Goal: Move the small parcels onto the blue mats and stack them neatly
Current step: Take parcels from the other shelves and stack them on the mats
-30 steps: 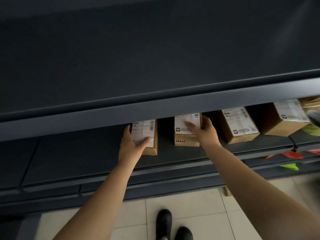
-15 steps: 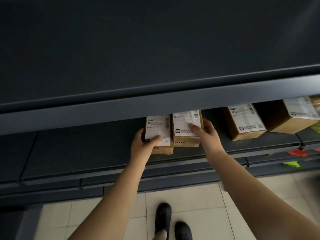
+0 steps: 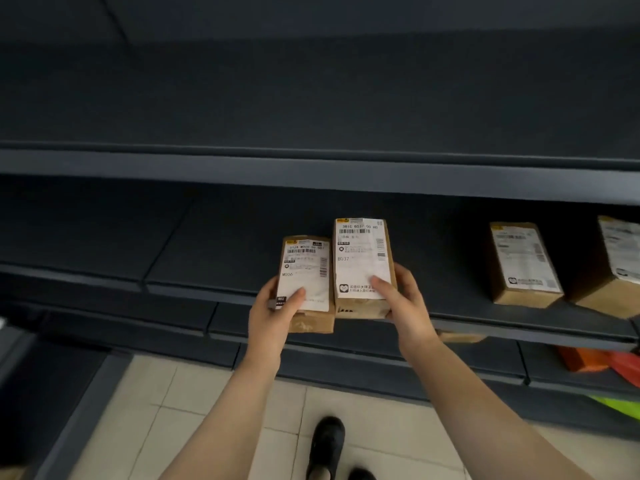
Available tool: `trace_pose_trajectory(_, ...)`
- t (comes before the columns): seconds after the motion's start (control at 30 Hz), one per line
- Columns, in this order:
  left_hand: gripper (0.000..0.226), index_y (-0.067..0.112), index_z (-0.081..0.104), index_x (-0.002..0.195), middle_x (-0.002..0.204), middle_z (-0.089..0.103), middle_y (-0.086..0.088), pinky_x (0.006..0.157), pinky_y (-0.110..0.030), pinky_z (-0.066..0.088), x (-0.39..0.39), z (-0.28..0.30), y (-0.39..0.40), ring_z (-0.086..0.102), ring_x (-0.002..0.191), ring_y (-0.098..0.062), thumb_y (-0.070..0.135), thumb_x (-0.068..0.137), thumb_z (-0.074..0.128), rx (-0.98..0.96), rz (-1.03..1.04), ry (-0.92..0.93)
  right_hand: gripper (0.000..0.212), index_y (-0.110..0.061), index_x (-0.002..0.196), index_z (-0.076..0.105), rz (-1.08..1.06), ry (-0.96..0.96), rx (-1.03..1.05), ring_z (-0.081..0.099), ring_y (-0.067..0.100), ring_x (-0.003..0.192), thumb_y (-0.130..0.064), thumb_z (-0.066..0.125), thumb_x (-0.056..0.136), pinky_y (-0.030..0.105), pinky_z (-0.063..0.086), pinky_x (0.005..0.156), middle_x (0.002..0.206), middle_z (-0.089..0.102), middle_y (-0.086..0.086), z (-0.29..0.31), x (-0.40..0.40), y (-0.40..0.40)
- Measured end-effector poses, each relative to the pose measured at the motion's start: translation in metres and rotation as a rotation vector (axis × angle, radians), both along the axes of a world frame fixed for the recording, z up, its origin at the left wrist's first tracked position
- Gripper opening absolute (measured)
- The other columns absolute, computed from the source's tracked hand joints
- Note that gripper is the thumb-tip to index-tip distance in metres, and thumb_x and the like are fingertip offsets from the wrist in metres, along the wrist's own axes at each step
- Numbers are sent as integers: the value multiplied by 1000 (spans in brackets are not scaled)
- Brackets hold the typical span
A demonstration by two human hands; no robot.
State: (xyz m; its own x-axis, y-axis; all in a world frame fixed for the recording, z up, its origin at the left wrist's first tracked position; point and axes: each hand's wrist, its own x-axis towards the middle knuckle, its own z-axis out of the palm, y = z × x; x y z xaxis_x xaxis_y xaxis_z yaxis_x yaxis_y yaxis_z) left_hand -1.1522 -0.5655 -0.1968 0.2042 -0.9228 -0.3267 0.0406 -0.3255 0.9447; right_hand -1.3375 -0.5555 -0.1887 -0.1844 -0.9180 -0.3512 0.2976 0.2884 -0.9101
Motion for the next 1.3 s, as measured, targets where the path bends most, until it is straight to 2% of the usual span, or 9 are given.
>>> trace_pose_trajectory(0.13, 48, 22, 55, 124, 109, 66, 5, 83, -28, 52, 40, 22, 28, 63, 101, -13, 19, 79, 71, -49, 146, -13, 34, -37, 112, 52, 131, -42, -37, 60, 21, 111, -22, 65, 84, 47, 45, 100, 118, 63, 0, 14, 41, 7)
trace_pose_trajectory(0.43, 45, 22, 53, 125, 116, 62, 1, 72, -26, 50, 166, 73, 113, 62, 101, -17, 4, 84, 60, -216, 512, -23, 45, -35, 127, 48, 526, -116, -120, 58, 12, 107, -23, 62, 86, 39, 45, 100, 121, 61, -5, 57, 182, 25)
trace_pose_trajectory(0.57, 45, 31, 52, 120, 115, 62, 5, 84, -41, 53, 236, 95, 153, 61, 105, -20, 7, 83, 62, -271, 672, -43, 51, -34, 131, 46, 719, -142, -175, 58, 14, 110, -23, 64, 84, 37, 48, 96, 124, 60, -3, 85, 265, 35)
trace_pose_trajectory(0.63, 47, 30, 50, 122, 115, 61, 5, 84, -41, 53, 269, 107, 170, 61, 105, -19, 6, 83, 61, -309, 734, -39, 52, -34, 132, 46, 806, -154, -221, 58, 13, 110, -23, 64, 84, 35, 49, 94, 123, 61, -4, 101, 305, 39)
trace_pose_trajectory(0.8, 51, 29, 48, 126, 123, 59, 0, 93, -42, 50, 351, 142, 206, 59, 111, -20, 4, 84, 61, -435, 864, -66, 47, -39, 126, 49, 996, -175, -338, 54, 15, 117, -27, 64, 83, 44, 43, 104, 125, 60, -8, 147, 404, 51)
trace_pose_trajectory(0.93, 49, 31, 49, 124, 121, 60, 2, 93, -43, 50, 411, 170, 229, 60, 111, -21, 5, 84, 61, -534, 935, -92, 46, -40, 124, 49, 1101, -213, -433, 56, 12, 115, -27, 64, 82, 43, 43, 104, 122, 61, -10, 182, 478, 62)
trace_pose_trajectory(1.1, 51, 30, 49, 124, 122, 59, 2, 92, -39, 50, 472, 197, 250, 57, 114, -19, 6, 82, 64, -626, 977, -203, 58, -34, 129, 49, 1158, -277, -511, 59, 12, 113, -33, 67, 74, 39, 47, 98, 122, 62, -8, 208, 546, 72)
trace_pose_trajectory(1.2, 49, 35, 51, 118, 121, 60, 3, 93, -43, 50, 501, 209, 258, 57, 114, -20, 4, 82, 63, -655, 1001, -250, 71, -33, 131, 49, 1168, -313, -520, 58, 14, 115, -42, 67, 62, 40, 46, 98, 123, 63, -7, 214, 580, 78)
trace_pose_trajectory(1.3, 49, 39, 53, 114, 121, 60, 5, 94, -48, 50, 527, 215, 265, 57, 115, -22, 7, 81, 66, -657, 1038, -283, 65, -32, 130, 49, 1196, -350, -509, 59, 14, 113, -39, 64, 68, 34, 49, 90, 121, 64, -6, 217, 614, 82)
